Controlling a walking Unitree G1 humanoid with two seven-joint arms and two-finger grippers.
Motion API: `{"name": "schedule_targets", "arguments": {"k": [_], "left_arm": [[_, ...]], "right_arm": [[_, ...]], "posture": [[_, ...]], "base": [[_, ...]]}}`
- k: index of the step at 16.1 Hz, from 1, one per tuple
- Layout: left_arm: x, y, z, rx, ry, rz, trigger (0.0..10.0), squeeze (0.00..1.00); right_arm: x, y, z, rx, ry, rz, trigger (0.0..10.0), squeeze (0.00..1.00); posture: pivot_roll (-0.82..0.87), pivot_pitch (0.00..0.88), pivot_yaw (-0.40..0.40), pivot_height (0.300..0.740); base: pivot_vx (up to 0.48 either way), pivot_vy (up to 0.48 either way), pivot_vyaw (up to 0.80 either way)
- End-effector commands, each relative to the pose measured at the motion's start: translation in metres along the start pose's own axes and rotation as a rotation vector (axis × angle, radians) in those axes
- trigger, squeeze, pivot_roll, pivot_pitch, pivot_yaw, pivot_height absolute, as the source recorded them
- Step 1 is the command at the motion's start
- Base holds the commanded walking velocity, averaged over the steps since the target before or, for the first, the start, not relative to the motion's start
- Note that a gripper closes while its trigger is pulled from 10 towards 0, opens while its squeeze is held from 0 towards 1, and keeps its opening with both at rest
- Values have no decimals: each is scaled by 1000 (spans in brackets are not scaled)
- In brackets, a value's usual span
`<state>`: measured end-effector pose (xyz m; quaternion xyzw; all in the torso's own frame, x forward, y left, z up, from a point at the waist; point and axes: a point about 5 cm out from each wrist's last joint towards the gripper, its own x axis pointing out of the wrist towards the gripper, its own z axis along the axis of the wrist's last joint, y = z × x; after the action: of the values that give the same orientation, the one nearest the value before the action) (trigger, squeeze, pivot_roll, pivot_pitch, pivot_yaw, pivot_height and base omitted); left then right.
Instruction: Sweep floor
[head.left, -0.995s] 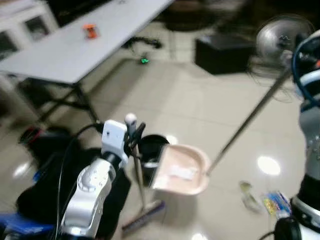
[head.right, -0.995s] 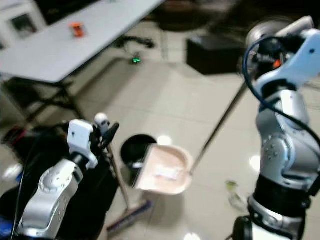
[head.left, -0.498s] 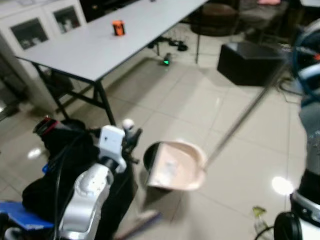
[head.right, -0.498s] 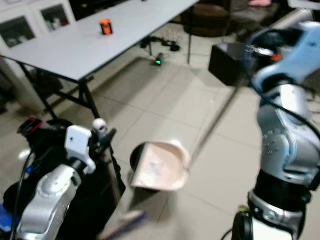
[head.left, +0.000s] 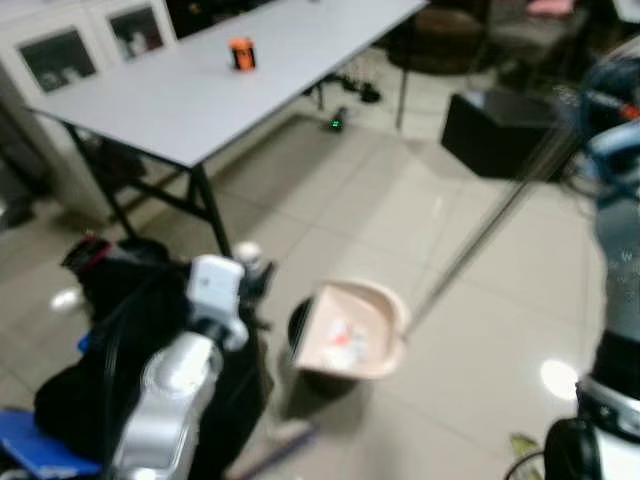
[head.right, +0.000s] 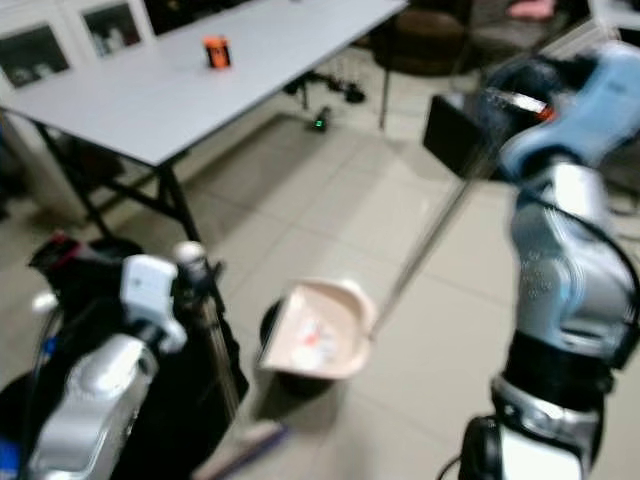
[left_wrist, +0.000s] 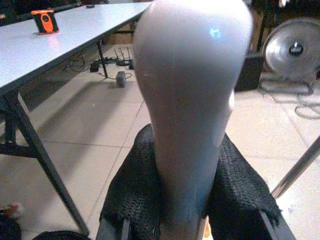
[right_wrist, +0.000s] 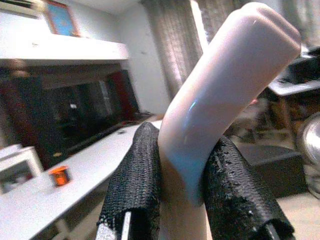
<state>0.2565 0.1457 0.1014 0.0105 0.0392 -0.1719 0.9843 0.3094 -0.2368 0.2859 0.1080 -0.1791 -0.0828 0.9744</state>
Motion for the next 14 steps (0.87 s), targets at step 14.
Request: {"name": "schedule_targets", "arguments": {"k": [14], "left_arm": [[-9, 13, -4, 56, 5, 45, 10000, 0]], "right_arm": [[4, 69, -3, -239, -261, 408, 10000, 0]], "posture": [[37, 0, 28, 740]], "base": [[0, 0, 0]]}}
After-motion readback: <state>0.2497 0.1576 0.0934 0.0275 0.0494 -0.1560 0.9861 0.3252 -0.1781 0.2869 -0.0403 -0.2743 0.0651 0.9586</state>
